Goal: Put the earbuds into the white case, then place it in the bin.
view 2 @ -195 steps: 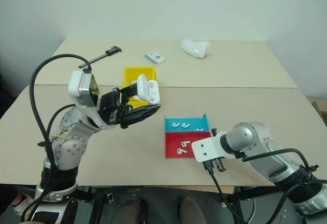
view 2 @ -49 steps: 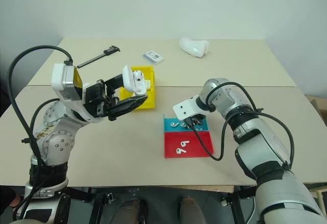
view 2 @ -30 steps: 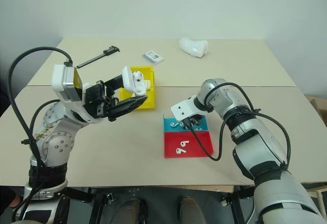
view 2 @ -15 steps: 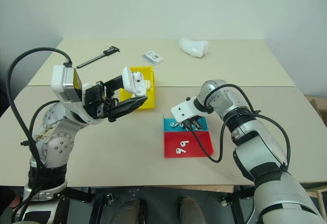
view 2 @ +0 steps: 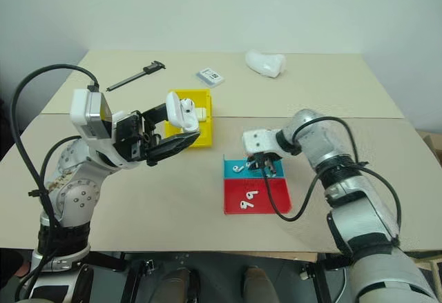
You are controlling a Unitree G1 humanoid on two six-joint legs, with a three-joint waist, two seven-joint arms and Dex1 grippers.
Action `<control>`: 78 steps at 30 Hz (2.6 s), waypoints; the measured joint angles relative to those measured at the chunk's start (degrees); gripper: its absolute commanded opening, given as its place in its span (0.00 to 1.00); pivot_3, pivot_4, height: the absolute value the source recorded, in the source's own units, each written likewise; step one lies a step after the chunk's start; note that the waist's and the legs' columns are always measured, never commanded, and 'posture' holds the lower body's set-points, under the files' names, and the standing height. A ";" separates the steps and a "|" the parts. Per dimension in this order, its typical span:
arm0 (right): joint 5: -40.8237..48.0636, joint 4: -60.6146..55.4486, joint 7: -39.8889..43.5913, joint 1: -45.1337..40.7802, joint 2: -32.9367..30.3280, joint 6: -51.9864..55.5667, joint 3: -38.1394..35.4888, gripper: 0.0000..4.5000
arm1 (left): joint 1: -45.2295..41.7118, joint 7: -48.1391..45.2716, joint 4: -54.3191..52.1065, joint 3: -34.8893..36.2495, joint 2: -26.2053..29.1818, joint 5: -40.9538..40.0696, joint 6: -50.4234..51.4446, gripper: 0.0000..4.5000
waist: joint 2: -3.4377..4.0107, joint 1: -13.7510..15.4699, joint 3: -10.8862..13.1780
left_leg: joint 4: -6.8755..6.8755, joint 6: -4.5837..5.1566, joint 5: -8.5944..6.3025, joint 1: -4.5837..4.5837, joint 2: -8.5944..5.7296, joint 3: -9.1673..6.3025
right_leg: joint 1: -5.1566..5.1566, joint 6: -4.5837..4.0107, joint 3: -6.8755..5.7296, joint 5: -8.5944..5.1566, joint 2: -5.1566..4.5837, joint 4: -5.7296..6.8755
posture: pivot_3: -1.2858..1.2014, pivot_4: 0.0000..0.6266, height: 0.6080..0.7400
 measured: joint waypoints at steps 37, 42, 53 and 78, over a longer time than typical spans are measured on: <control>86.58 -68.29 -60.69 25.28 4.14 53.24 -31.78 0.14 | -7.30 -5.80 9.07 -5.56 -7.05 0.30 0.30 0.62 | 0.00 -0.47 0.00 | -0.03 0.02 0.00 -0.06 -0.03 -0.45 | 0.03 0.12 0.02 -0.02 0.04 -0.07 | 0.52 0.24 1.00; 82.89 -69.17 -57.85 28.03 1.41 50.02 -30.57 0.44 | -7.36 -6.10 10.05 -6.11 -6.91 0.40 0.36 0.62 | 0.00 -0.36 0.00 | -0.03 0.02 0.00 -0.10 -0.05 -0.46 | 0.03 0.14 0.01 -0.03 0.03 -0.09 | 0.52 0.24 1.00; 79.76 -68.89 -53.61 29.81 -2.59 47.48 -29.57 0.73 | -7.87 -6.15 9.99 -6.11 -7.04 0.32 0.24 0.62 | -0.01 -0.31 0.01 | -0.03 0.03 0.00 -0.10 -0.05 -0.48 | 0.03 0.15 0.01 -0.03 0.04 -0.11 | 0.52 0.24 1.00; 55.77 -58.99 -36.18 -6.12 -20.92 54.46 -5.62 0.00 | -5.52 -3.08 16.69 -13.51 -10.50 14.59 -7.27 0.62 | 0.03 -0.21 0.01 | -0.04 0.10 -0.04 -0.29 -0.02 -0.40 | -0.18 0.11 0.05 -0.02 0.01 -0.19 | 0.52 0.24 1.00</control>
